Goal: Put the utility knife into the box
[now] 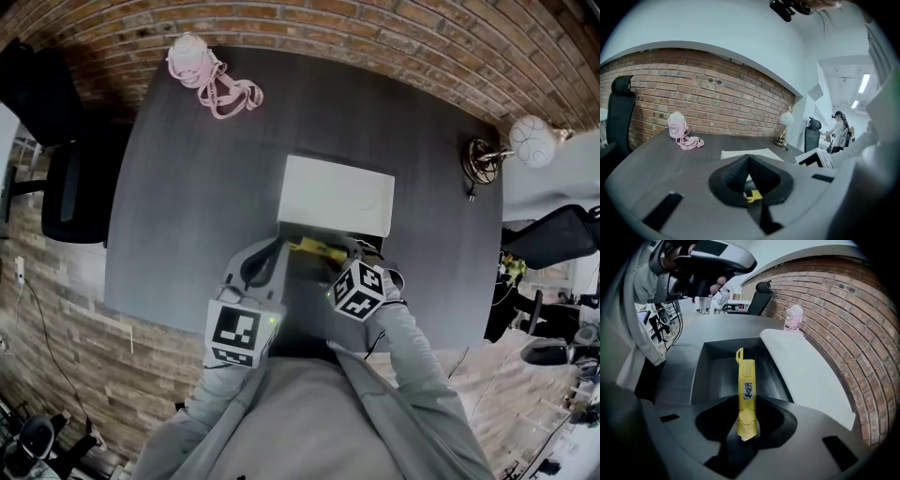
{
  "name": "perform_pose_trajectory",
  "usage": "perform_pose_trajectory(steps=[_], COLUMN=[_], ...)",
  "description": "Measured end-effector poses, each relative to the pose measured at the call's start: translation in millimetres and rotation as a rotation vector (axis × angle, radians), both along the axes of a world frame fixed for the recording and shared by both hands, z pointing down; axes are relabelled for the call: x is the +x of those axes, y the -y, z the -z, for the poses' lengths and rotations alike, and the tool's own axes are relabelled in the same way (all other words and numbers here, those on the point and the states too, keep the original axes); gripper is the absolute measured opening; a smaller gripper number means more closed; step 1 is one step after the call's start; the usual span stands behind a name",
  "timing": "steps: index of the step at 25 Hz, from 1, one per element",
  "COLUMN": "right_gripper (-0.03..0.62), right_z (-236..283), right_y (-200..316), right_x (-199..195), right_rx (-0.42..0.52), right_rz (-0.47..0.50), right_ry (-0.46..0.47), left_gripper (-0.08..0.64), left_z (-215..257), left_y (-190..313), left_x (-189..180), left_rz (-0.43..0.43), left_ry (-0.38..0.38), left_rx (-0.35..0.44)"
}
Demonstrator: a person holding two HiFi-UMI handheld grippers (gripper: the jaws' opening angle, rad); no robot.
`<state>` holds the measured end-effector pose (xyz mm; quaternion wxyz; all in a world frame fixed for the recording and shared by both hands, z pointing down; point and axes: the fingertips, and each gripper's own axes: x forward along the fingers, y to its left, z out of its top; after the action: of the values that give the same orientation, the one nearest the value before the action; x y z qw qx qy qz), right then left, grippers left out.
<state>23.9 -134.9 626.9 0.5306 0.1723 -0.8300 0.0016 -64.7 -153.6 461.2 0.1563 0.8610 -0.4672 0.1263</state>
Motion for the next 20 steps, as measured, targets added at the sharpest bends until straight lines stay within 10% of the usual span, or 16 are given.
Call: perform_pose_trajectory(steps=[20], right_gripper=[0.126], right_z=[-13], right_y=[6], right_x=[10], right_rx=[-0.061], right_rz=[-0.024], right_ry=[-0.027], left_gripper=[0.018], left_z=[0], left_y=[3], left_x=[-5], left_rz=[0.026], left_ry=[-0.005], left_rx=[0.005])
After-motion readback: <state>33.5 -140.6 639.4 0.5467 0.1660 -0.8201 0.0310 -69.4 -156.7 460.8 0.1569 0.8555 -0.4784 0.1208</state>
